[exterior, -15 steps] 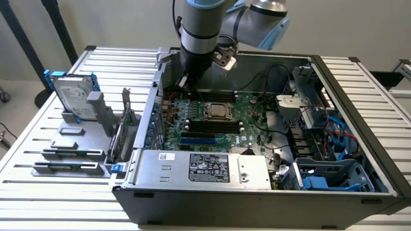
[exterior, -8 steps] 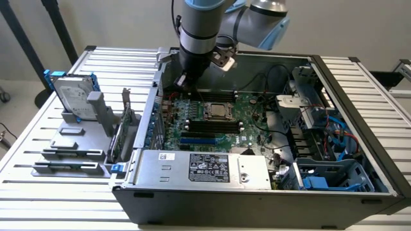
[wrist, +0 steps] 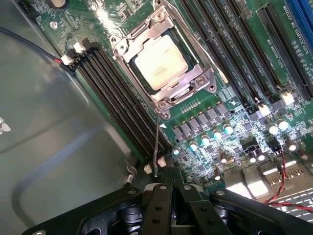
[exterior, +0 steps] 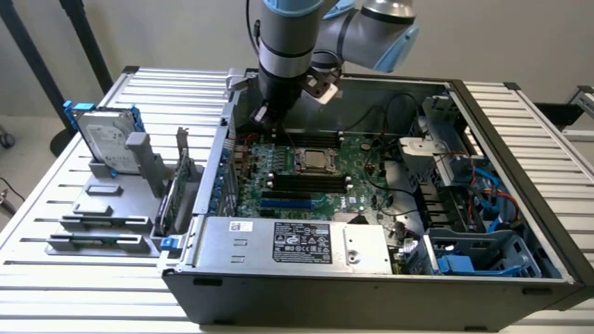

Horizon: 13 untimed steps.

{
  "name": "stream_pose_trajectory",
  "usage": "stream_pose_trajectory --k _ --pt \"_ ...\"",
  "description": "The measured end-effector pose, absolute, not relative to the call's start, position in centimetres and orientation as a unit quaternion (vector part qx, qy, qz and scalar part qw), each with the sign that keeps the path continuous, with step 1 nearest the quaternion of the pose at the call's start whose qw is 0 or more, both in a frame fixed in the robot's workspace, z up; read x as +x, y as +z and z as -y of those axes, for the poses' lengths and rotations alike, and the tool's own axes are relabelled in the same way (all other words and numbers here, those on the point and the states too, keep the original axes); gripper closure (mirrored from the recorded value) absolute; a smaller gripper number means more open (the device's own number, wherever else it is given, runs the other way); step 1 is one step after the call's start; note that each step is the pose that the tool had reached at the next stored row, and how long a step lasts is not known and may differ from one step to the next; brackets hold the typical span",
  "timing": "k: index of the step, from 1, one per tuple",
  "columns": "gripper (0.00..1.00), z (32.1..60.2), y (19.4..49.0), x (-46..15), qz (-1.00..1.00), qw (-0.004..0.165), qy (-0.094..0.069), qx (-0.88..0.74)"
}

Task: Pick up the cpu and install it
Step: 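Install the first cpu locking lever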

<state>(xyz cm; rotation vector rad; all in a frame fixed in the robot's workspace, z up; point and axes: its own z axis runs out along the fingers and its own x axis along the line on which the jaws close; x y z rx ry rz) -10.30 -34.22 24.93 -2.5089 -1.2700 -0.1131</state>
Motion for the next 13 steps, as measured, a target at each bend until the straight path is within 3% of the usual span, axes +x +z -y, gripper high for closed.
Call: stream_pose_trajectory --k 13 --pt "0.89 34.32 24.93 -10.32 0.41 0.166 -0.049 -0.895"
